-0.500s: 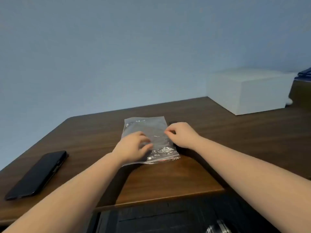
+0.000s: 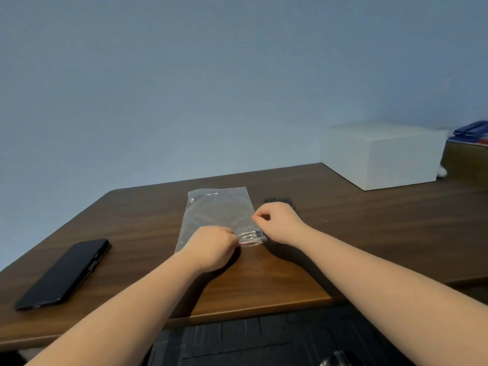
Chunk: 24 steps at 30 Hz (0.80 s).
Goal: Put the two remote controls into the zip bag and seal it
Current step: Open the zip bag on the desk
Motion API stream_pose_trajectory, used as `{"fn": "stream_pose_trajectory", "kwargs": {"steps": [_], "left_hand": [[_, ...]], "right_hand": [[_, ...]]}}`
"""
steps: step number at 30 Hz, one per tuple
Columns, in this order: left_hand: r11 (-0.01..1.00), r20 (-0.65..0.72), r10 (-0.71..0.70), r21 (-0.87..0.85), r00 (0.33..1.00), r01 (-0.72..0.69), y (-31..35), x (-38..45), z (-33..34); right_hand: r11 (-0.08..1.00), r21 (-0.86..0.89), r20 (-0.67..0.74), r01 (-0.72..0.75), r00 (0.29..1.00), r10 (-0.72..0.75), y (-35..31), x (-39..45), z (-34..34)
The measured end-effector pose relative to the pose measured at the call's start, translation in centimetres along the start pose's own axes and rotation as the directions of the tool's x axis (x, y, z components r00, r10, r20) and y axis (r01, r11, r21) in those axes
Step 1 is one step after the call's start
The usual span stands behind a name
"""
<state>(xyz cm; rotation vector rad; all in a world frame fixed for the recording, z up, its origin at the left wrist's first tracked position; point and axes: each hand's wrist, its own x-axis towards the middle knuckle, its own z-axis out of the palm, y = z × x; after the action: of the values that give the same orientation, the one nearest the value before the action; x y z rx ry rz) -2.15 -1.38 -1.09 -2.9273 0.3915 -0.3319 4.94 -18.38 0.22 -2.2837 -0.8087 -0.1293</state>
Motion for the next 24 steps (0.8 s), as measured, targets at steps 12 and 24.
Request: {"fn": "stream_pose_trajectory", "kwargs": {"steps": [12,24], "left_hand": [[0.747,-0.117,-0.504,-0.556,0.856,0.364,-1.9,3.3,2.6],[0.697,-0.16,-0.488,-0.663,0.858,0.273,-2.1,5.3,3.3]], "right_hand": [[0.877,0.378,0.085,-0.297,0.954,0.286,-0.7,3.4,4.5],[0.703,0.644,0.058,-0.301,0.936,0.347,0.4,4.4,5.7]]}}
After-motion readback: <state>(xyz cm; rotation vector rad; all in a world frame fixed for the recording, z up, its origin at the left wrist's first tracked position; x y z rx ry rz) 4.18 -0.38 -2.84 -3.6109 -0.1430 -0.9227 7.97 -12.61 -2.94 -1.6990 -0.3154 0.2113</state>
